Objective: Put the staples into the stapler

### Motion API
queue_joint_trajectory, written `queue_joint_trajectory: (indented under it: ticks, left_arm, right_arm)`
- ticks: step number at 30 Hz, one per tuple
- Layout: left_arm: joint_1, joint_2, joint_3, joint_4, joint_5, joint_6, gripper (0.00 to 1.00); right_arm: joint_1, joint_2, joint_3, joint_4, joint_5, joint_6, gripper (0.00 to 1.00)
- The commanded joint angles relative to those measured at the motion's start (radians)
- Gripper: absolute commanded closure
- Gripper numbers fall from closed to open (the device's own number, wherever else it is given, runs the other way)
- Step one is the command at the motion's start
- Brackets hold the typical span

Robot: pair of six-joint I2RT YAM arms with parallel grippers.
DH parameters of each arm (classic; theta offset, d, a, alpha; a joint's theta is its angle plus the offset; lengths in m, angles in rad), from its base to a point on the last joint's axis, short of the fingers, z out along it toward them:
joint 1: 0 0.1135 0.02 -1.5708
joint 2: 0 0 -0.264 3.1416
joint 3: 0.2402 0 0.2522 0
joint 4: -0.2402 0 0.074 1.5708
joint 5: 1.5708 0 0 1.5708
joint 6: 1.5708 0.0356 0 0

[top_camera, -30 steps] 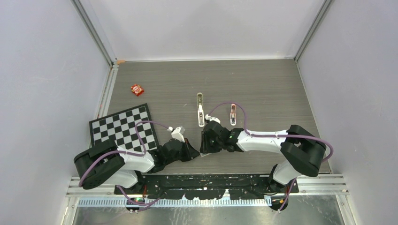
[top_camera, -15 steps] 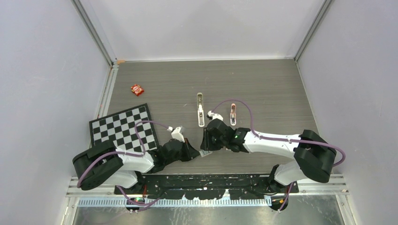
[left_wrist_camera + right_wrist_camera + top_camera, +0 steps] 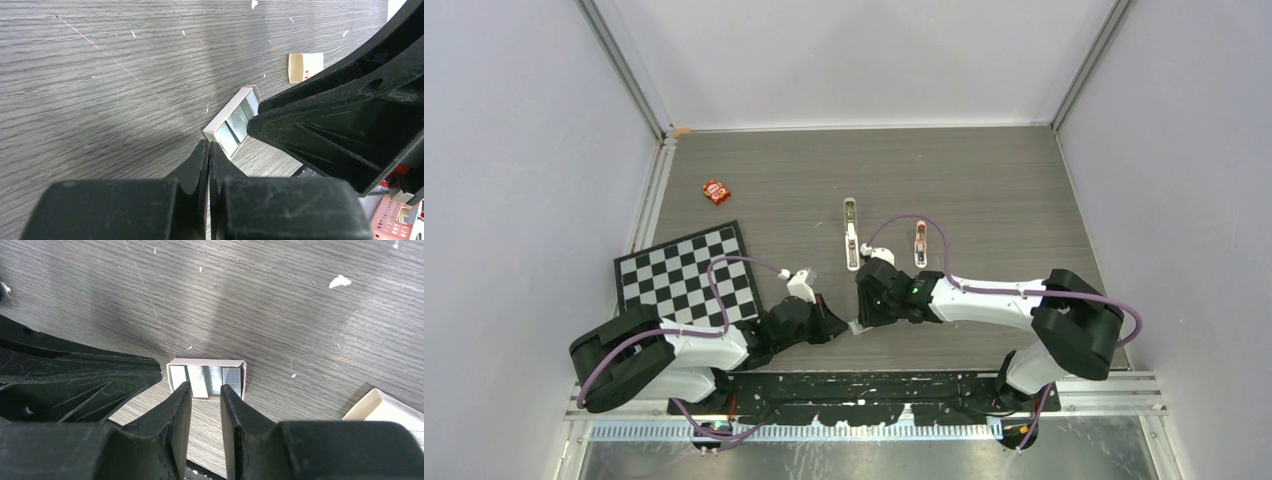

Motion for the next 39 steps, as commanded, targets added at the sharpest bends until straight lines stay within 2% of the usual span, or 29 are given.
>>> queue_joint_trajectory:
  ticks: [1,19,28,39]
  left_arm:
    - [-0.006,-0.014,0.030,0.006,-0.031,0.020,1.00]
    - [-0.008,-0.016,0.028,0.004,-0.039,0.024,1.00]
    - [-0.010,-0.015,0.028,0.003,-0.041,0.024,1.00]
    - [-0.014,-0.031,0.027,-0.011,-0.049,0.024,1.00]
  right_arm:
    - [0.012,0.009,0.049,0.007,0.019,-0.020,0.67]
    - [0.060,0.087,0.105,-0.047,0.088,-0.046,0.69]
    - [0.082,0.105,0.122,-0.089,0.148,-0.050,0.74]
    - [0.082,0.098,0.105,-0.081,0.149,-0.037,0.72]
